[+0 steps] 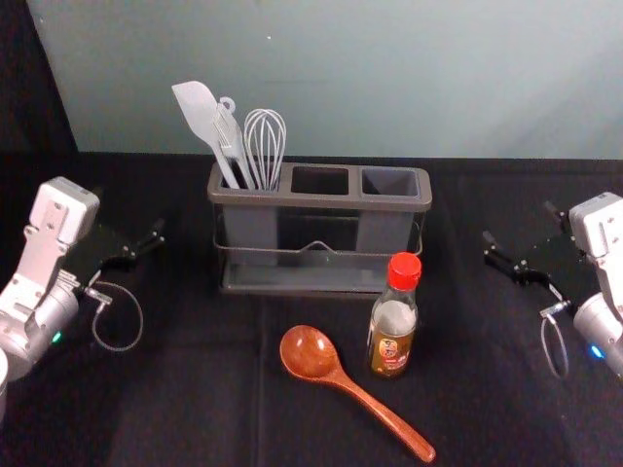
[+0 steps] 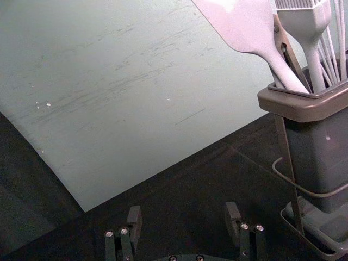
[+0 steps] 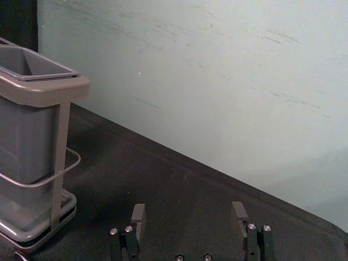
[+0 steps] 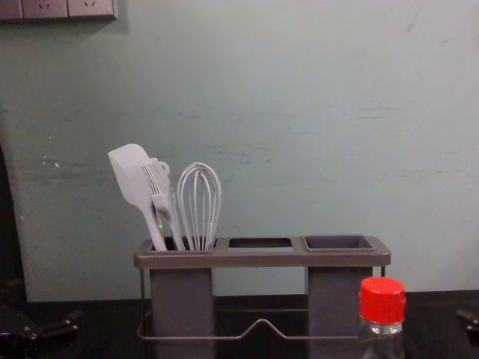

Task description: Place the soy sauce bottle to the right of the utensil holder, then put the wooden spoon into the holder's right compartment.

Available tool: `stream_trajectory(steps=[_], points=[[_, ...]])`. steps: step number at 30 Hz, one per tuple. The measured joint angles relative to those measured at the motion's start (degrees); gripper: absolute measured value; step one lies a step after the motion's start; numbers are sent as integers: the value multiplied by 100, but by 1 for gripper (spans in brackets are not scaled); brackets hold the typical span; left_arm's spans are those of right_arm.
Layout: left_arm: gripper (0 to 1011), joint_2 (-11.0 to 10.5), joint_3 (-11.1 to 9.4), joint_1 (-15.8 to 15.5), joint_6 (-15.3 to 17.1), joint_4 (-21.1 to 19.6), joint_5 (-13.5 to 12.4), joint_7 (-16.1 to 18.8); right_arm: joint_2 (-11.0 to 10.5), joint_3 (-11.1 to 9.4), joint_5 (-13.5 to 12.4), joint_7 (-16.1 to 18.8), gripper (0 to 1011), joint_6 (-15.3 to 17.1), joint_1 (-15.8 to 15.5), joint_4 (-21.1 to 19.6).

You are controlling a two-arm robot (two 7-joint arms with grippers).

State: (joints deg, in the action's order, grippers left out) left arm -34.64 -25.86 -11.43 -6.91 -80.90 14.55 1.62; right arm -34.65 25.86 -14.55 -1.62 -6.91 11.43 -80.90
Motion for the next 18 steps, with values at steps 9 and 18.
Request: stream_trajectory(steps=[9,18], points=[[1005,0,0,0,0,0,0,0,0,0,0,0,1003,0,0,0],[1005,0,0,0,0,0,0,0,0,0,0,0,1003,0,0,0]])
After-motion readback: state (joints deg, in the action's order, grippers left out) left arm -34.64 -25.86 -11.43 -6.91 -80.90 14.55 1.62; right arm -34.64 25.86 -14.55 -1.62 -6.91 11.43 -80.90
